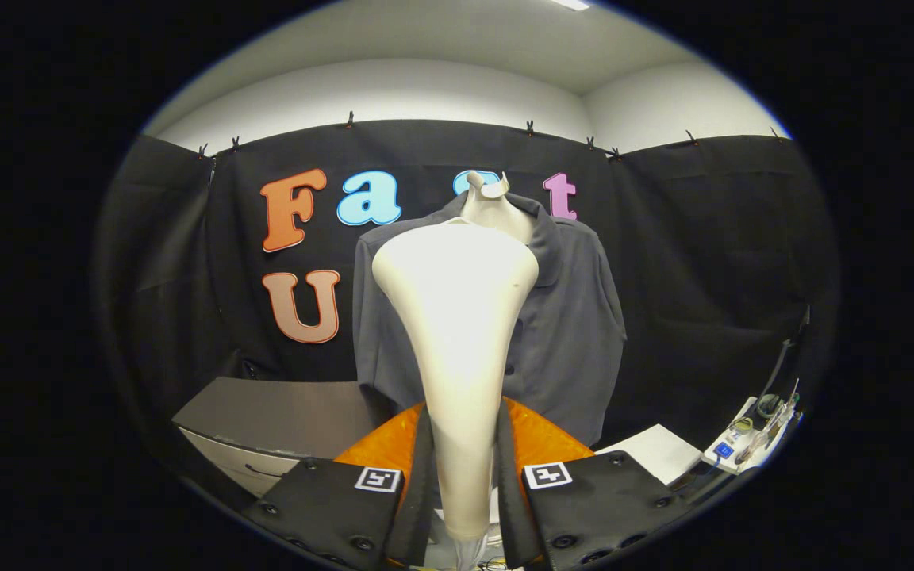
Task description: Iron the clothes twice with a garment steamer, once on the left side and once on the right side.
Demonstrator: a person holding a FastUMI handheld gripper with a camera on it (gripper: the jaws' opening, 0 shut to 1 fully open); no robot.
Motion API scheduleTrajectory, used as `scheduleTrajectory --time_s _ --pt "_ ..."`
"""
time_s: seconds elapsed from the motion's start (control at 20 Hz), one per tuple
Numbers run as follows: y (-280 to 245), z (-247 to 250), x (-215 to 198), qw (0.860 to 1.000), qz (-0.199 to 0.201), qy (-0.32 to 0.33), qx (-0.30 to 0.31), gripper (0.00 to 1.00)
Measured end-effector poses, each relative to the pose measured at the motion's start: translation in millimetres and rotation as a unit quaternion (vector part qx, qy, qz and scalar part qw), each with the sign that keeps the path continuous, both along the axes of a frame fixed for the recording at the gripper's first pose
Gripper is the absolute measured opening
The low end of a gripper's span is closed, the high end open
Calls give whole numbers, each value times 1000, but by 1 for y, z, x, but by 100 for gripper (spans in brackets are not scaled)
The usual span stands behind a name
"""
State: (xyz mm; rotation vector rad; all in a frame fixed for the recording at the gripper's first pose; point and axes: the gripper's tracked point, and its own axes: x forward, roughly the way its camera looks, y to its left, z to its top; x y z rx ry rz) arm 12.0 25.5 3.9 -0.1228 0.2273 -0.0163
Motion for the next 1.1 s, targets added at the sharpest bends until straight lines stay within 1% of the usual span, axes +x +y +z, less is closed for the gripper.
scheduleTrajectory --time_s 0.25,1.1 --pt "3 -6 2 1000 5 6 -3 43" --pt "-1 -21 14 1000 -1 16 6 43"
